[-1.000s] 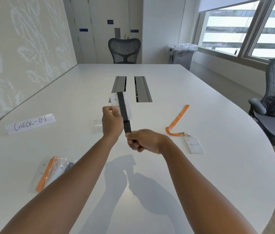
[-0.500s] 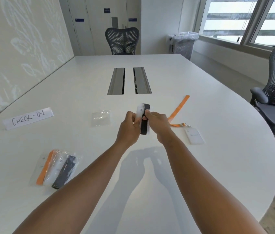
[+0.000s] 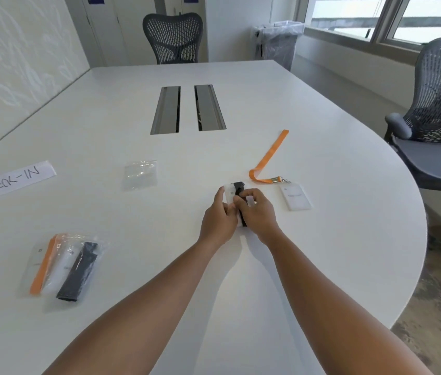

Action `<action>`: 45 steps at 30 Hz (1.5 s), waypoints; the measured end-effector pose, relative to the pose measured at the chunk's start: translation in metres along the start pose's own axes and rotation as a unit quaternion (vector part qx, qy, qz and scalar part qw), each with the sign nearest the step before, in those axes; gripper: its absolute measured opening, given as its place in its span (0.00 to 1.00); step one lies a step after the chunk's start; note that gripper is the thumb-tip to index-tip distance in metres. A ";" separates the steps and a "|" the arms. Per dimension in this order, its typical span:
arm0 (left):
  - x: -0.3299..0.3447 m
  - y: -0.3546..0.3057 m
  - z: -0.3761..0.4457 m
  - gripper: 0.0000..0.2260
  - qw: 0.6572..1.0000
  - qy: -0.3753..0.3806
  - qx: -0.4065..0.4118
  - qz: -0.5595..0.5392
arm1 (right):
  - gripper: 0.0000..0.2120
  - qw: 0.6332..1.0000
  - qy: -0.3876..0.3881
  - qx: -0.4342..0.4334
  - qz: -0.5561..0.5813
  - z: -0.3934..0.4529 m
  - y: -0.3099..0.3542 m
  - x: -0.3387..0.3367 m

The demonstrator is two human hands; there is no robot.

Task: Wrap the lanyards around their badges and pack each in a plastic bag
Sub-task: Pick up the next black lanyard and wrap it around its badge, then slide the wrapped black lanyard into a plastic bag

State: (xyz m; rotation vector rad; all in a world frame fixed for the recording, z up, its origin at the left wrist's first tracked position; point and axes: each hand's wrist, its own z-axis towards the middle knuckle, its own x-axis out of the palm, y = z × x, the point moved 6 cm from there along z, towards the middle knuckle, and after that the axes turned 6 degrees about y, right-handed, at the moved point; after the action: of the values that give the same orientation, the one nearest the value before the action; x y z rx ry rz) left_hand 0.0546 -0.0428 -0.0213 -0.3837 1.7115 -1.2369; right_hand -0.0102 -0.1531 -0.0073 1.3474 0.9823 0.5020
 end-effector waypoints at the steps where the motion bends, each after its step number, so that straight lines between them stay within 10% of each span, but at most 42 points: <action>1: 0.003 0.000 0.000 0.25 1.000 0.001 0.000 0.015 | 0.04 1.000 -0.004 -0.010 -0.015 0.000 -0.005 -0.002; 6: 0.011 -0.006 -0.002 0.18 0.995 -0.040 0.044 0.078 | 0.19 0.991 -0.018 -0.042 -0.129 0.002 -0.018 -0.003; 18: 0.018 0.005 -0.004 0.20 0.974 -0.072 0.043 0.208 | 0.19 0.950 -0.085 -0.059 -0.295 -0.004 -0.021 -0.002; 33: -0.062 0.015 0.011 0.09 0.993 -0.079 -0.014 -0.092 | 0.24 0.935 -0.175 -0.063 -0.302 0.013 0.031 0.008; 45: -0.183 0.063 0.056 0.10 0.971 -0.210 -0.114 0.002 | 0.19 0.955 0.011 -0.129 -0.267 0.059 0.078 0.133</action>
State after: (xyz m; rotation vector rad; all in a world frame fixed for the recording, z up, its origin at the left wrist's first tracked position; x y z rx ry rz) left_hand 0.2076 0.0820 0.0163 -0.7253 1.4830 -0.8780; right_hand 0.1260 -0.0653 0.0240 0.7971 1.2010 0.2209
